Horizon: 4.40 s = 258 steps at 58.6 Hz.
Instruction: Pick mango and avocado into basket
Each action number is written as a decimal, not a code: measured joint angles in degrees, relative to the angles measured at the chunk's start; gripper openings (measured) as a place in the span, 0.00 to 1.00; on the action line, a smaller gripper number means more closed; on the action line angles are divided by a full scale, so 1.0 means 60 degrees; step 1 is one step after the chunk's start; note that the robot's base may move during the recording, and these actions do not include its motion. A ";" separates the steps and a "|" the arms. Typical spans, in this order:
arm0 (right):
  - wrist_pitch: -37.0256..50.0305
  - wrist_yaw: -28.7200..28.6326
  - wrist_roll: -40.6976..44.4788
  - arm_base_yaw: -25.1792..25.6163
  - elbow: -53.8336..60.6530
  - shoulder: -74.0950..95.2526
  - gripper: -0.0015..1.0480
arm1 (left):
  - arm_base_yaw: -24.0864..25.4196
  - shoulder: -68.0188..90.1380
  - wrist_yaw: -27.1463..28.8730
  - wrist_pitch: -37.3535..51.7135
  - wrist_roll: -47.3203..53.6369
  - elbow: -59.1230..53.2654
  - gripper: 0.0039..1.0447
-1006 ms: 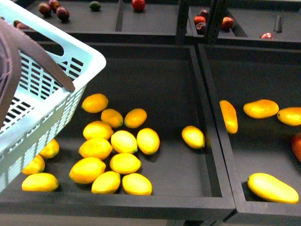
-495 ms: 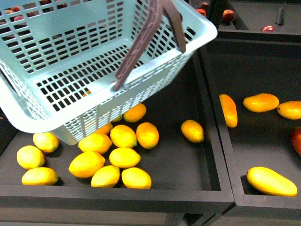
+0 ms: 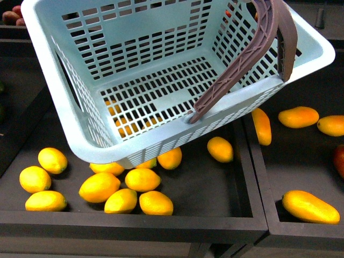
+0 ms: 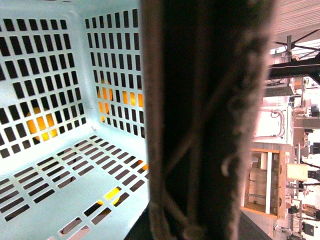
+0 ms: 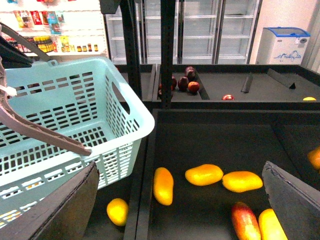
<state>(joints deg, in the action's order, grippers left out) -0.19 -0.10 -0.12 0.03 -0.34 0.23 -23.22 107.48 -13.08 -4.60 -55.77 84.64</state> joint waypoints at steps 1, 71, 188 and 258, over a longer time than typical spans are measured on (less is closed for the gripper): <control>0.0000 0.0000 0.0000 0.0000 0.0000 0.0000 0.93 | 0.0000 -0.0004 0.0004 0.0000 0.0007 0.0000 0.05; 0.5129 -0.0652 0.0874 0.3847 -0.8925 2.0422 0.93 | 0.0047 -0.0051 0.0080 -0.0004 0.0077 -0.0007 0.05; 0.1483 -0.1545 -0.0459 0.4054 -1.5701 2.6873 0.53 | 0.0047 -0.0055 0.0080 -0.0004 0.0080 -0.0007 0.05; 0.4335 -0.3228 -0.6604 -0.0517 -1.1027 1.7963 0.53 | 0.0051 -0.0055 0.0080 -0.0004 0.0080 -0.0007 0.05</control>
<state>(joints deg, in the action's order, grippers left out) 25.82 -19.46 -39.75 -3.07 -66.50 108.01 -22.92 107.15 -12.60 -4.62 -55.29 84.60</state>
